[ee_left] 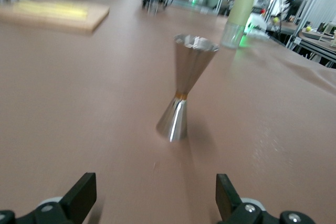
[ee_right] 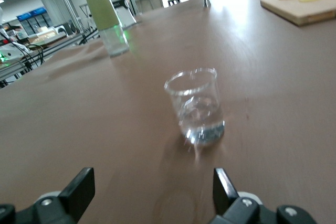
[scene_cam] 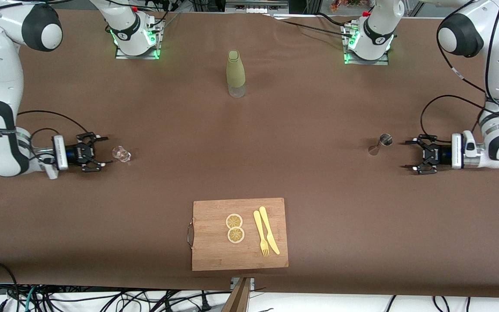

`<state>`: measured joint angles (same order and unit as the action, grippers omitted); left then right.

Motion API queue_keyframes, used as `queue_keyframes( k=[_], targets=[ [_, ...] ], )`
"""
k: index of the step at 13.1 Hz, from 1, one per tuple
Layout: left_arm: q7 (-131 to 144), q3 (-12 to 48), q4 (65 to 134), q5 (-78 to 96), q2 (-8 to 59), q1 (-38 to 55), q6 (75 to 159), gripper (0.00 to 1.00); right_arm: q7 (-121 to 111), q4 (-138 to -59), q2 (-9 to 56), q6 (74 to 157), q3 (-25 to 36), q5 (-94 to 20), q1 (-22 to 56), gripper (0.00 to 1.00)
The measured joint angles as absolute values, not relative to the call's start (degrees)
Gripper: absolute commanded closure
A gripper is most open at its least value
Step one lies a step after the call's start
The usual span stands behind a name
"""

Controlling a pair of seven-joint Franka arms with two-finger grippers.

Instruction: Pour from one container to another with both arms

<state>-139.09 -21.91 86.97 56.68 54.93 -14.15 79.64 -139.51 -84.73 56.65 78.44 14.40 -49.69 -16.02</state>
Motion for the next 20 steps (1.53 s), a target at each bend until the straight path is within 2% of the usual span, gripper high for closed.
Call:
queue_keyframes(
  k=[3, 6, 9, 13, 15, 17, 20],
  targets=[
    [-116.3, -23.9, 83.6, 51.5, 52.4, -14.2, 80.1, 0.0, -131.1, -84.0, 52.5, 78.3, 17.3, -45.1, -16.4, 0.0],
    [-92.0, -23.8, 80.7, 44.5, 45.4, -13.1, 80.0, 0.0, -117.5, -83.2, 45.4, 78.1, 17.2, -38.0, -15.9, 0.0],
    [-66.9, -23.7, 80.4, 41.4, 37.5, -8.1, 79.9, 0.0, -104.6, -83.1, 37.8, 77.8, 17.0, -31.8, -14.1, 0.0],
    [-39.2, -22.3, 79.4, 37.8, 33.6, -1.3, 80.4, 0.0, -86.0, -83.1, 30.6, 76.9, 16.9, -26.3, -9.2, 0.0],
    [-24.9, -17.7, 77.3, 31.0, 31.1, 0.2, 80.5, 0.0, -77.2, -83.1, 27.2, 76.9, 16.8, -21.3, -5.2, 0.0],
    [-13.8, -10.6, 75.6, 20.6, 27.7, 0.9, 80.5, 0.0, -66.2, -83.1, 23.2, 76.9, 16.8, -15.1, -1.1, 0.0],
    [-9.3, -3.8, 74.6, 6.7, 22.5, 1.8, 80.5, 0.0, -47.2, -84.5, 17.0, 76.3, 16.5, -10.8, 2.0, 0.0]
  ],
)
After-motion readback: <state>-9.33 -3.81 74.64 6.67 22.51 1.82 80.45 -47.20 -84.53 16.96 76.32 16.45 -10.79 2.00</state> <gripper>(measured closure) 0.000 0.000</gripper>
